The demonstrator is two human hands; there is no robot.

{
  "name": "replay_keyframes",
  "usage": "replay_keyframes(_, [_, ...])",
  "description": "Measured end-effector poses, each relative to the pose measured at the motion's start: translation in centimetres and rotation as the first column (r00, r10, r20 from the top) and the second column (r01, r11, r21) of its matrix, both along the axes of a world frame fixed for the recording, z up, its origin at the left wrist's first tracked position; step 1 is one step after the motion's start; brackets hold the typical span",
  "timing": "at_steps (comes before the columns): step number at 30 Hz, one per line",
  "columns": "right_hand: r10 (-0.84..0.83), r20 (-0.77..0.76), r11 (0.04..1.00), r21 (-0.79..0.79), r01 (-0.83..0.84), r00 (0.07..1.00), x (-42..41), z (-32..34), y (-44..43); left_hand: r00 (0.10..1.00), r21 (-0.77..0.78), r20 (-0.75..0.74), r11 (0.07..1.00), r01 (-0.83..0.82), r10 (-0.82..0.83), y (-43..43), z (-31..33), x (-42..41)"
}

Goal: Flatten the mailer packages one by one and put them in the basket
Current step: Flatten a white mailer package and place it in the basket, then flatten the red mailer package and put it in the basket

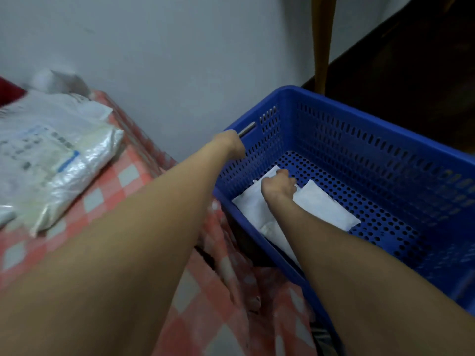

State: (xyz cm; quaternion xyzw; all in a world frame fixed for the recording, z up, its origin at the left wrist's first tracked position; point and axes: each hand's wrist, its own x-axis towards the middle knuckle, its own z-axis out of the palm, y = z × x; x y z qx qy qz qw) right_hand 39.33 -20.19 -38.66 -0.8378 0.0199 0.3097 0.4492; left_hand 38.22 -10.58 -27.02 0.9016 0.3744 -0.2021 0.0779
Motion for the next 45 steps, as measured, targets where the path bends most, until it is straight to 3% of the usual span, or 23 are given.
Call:
replay_keyframes(5, [0.099,0.156,0.988,0.104,-0.116,0.983,-3.3,8.1,2.6,0.927,0.126,0.371,0.986,-0.107,0.053,1.3,6.3,-5.4])
replay_keyframes(9, [0.116,0.283,0.97,0.174,-0.17,0.952,-6.6,14.7,3.7,0.85,0.182,0.523,0.965,-0.188,0.067,1.3,11.8,-11.5])
replay_keyframes(20, [0.232,0.493,0.884,0.253,-0.392,0.839,-19.6,27.8,6.1,0.74,0.259,0.66,0.886,-0.384,0.128,1.5,20.8,-30.1])
replay_keyframes(30, [0.338,0.539,0.759,0.328,-0.562,0.772,-28.2,32.3,11.3,0.598,0.234,0.769,0.772,-0.591,0.225,5.4,23.8,-40.6])
replay_keyframes(32, [0.327,0.527,0.747,0.364,-0.556,0.784,-28.2,33.2,12.9,0.489,0.215,0.842,0.69,-0.692,0.228,6.8,24.4,-41.8])
replay_keyframes(34, [0.296,0.504,0.757,0.395,-0.521,0.811,-27.7,33.8,14.4,0.317,0.131,0.918,0.57,-0.811,0.24,8.1,24.9,-42.9])
replay_keyframes(38, [0.245,0.44,0.804,0.407,-0.435,0.864,-25.8,34.2,17.6,-0.049,-0.18,0.948,0.402,-0.898,0.316,11.0,25.3,-44.5])
replay_keyframes(40, [0.231,0.417,0.82,0.403,-0.407,0.879,-25.1,34.3,18.9,-0.146,-0.301,0.913,0.387,-0.871,0.381,12.7,25.0,-44.9])
replay_keyframes(42, [0.233,0.412,0.824,0.398,-0.404,0.881,-24.7,34.3,20.0,-0.217,-0.414,0.874,0.43,-0.803,0.436,14.4,24.5,-44.9])
replay_keyframes(45, [0.217,0.429,0.807,0.426,-0.408,0.877,-24.5,34.0,21.3,-0.26,-0.501,0.836,0.481,-0.719,0.483,16.1,23.7,-44.5])
